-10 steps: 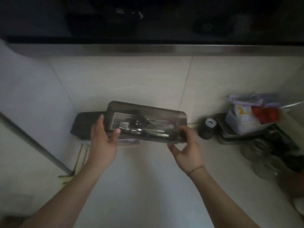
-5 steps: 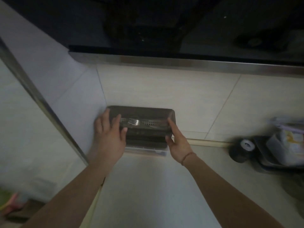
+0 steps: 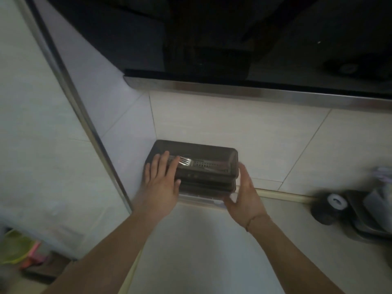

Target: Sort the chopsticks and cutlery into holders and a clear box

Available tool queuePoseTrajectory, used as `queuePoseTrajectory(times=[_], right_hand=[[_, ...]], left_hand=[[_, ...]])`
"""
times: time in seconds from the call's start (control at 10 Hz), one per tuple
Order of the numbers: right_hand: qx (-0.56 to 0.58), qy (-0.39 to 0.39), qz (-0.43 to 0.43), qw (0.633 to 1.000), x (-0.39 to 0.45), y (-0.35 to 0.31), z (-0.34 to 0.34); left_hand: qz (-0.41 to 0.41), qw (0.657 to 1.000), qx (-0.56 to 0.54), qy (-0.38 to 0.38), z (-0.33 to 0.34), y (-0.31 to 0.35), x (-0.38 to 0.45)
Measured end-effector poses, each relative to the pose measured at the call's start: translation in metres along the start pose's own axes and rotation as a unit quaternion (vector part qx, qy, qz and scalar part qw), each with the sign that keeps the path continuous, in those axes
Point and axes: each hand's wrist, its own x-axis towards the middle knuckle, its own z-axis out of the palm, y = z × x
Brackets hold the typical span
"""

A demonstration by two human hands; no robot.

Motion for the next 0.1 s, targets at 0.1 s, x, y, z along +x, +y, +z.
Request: queuePoseTrajectory(times=[0.1], right_hand=[[0.102,0.215,-0.132,0.962,-0.0530,-0.0568,-0.0405]], left_hand=[[-0.002,0.997,-0.063,0.050,0.0005,0.0129,-0.0395]])
